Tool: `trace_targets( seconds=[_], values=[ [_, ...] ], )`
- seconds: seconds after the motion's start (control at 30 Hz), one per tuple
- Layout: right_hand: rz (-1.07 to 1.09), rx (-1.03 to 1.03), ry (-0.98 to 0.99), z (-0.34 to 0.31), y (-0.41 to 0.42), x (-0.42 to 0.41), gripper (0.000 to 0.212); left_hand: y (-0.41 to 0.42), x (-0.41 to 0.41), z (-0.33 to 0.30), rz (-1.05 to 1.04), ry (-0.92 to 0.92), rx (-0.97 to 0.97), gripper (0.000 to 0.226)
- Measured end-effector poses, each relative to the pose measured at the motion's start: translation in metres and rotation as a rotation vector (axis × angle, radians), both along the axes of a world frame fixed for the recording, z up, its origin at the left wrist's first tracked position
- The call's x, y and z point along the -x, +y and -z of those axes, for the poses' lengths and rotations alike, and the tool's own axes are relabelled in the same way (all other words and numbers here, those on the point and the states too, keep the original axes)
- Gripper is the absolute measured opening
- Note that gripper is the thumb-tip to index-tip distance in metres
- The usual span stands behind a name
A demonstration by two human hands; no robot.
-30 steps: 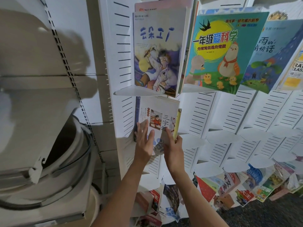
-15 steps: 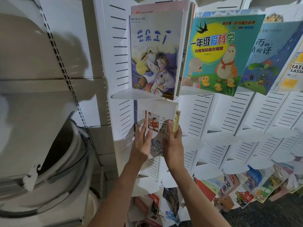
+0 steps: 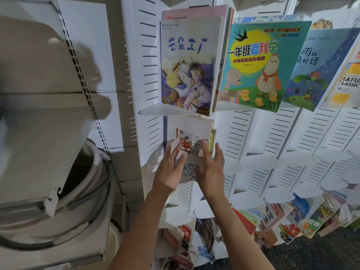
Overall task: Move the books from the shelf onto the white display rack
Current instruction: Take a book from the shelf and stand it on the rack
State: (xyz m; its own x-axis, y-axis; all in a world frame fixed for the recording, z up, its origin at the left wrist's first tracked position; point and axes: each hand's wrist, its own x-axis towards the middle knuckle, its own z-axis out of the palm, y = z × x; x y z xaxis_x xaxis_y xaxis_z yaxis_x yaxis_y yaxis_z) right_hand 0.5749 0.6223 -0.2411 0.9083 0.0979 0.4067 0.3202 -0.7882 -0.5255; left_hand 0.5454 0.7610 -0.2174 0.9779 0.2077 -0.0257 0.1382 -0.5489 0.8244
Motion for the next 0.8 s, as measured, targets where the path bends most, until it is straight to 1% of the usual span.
trace_targets(
  seconds=[0.03,0.1,0.17,0.27,0.37,0.47,0.5,0.57,0.6,0.63,0.73,0.8],
  values=[
    [-0.012,-0.049,-0.012,-0.002,-0.002,0.004,0.078,0.0,0.008,-0.002,0.02,0.024,-0.101,0.071],
    [-0.027,-0.09,-0.08,-0.011,-0.005,0.02,0.068,0.001,0.026,-0.009,0.038,0.013,-0.203,0.073],
    [-0.038,-0.11,-0.123,-0.018,-0.007,0.037,0.059,0.005,0.044,-0.019,0.025,-0.032,-0.258,0.071],
    [-0.044,-0.126,-0.148,-0.032,-0.01,0.066,0.053,0.01,0.073,-0.031,0.004,-0.05,-0.283,0.066],
    [-0.039,-0.138,-0.138,-0.046,-0.011,0.096,0.053,0.017,0.102,-0.038,0.008,-0.086,-0.293,0.064],
    [-0.049,-0.158,-0.123,-0.062,-0.01,0.124,0.054,0.025,0.13,-0.045,0.004,-0.162,-0.357,0.076],
    [-0.049,-0.154,-0.116,-0.067,-0.01,0.132,0.054,0.027,0.139,-0.049,0.006,-0.186,-0.358,0.074],
    [-0.057,-0.157,-0.096,-0.079,-0.01,0.146,0.054,0.031,0.156,-0.056,0.021,-0.236,-0.364,0.059],
    [-0.067,-0.161,-0.087,-0.085,-0.009,0.153,0.053,0.032,0.165,-0.06,0.019,-0.259,-0.377,0.055],
    [-0.078,-0.167,-0.078,-0.092,-0.009,0.161,0.053,0.034,0.173,-0.063,0.011,-0.279,-0.393,0.057],
    [-0.103,-0.163,-0.088,-0.108,-0.008,0.184,0.053,0.034,0.198,-0.073,-0.023,-0.318,-0.425,0.074],
    [-0.128,-0.124,-0.063,-0.114,-0.009,0.2,0.052,0.033,0.215,-0.077,-0.04,-0.314,-0.431,0.077]
  ],
)
